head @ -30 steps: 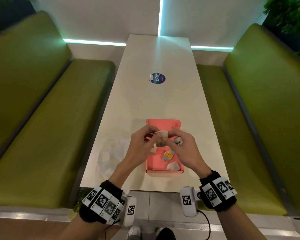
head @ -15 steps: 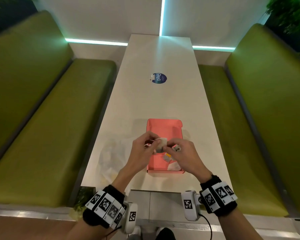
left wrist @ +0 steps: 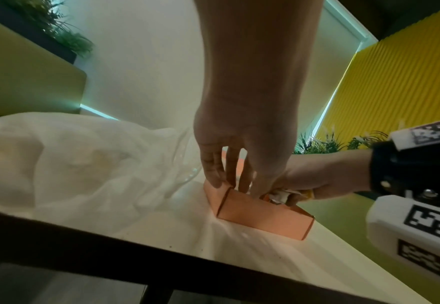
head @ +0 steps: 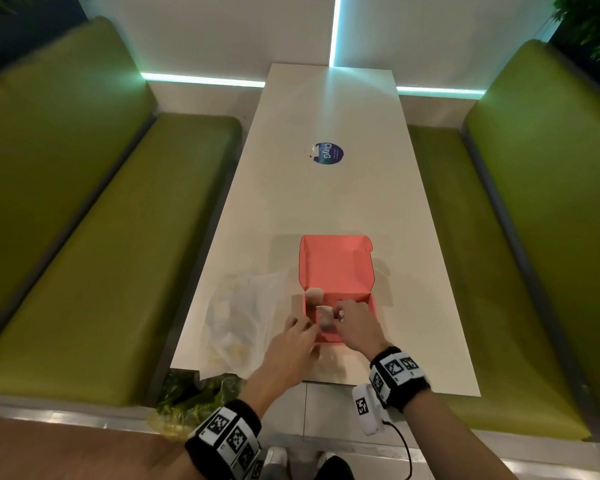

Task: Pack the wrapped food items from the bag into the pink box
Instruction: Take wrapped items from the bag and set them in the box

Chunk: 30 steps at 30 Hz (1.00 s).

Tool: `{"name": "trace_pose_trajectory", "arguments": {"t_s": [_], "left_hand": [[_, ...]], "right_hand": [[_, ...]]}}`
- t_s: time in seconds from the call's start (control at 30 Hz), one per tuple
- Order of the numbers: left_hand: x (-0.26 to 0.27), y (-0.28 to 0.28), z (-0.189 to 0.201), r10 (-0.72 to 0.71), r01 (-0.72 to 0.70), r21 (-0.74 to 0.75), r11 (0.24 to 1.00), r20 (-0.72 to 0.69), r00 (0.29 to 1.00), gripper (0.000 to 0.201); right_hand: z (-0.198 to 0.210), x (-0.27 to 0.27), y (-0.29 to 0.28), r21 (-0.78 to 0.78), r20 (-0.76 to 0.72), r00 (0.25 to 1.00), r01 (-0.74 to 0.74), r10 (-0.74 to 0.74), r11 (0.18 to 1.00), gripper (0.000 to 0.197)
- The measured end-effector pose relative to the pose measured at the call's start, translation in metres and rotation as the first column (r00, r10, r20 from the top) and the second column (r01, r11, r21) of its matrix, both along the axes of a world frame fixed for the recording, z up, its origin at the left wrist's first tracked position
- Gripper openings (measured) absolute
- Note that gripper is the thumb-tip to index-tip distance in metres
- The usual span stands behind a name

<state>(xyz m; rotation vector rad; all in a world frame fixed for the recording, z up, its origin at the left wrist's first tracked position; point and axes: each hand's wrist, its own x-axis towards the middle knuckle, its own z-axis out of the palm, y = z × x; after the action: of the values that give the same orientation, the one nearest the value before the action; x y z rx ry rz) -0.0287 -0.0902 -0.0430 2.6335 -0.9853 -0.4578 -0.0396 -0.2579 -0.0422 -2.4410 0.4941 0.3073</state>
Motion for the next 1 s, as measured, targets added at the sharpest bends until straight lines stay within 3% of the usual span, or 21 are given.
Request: {"name": "trace_pose_trajectory", "arguments": {"t_s": [0.13,0.33,0.7,0.9,1.0], "left_hand": [[-0.002,0.000,-0.007,-0.020,0.019,0.014,1.000,0.043,0.999,0.023],[-0.001,-0.001,-0.009,-0.015,0.015,0.007,1.000,0.056,0.998,0.022],[0.001,0.000,-0.014,-0.030,0.030,0.002,1.000,0.060,0.998,0.021],[-0.001,0.000,-0.013,-0.006,0.007,-0.025,1.000,0.050,0.999,0.018],[0.000,-0.001,-0.009,-0.007,0.007,0.000,1.000,0.043,0.999,0.020]], "right_hand": [[-0.009,0.005,0.007,-0.052,0.007,1.000,0.013,-0.013,0.999,0.021],[-0.008,0.013,0.015,-0.097,0.069,0.998,0.015,-0.008,0.995,0.015],[-0.017,0.022,0.024,0.000,0.138,0.980,0.145,-0.144,0.989,0.014],[-0.008,0.013,0.007,0.035,0.122,0.976,0.178,-0.181,0.983,0.015],[-0.002,0.004,-0.012,-0.035,0.063,0.983,0.172,-0.170,0.984,0.011]]}}
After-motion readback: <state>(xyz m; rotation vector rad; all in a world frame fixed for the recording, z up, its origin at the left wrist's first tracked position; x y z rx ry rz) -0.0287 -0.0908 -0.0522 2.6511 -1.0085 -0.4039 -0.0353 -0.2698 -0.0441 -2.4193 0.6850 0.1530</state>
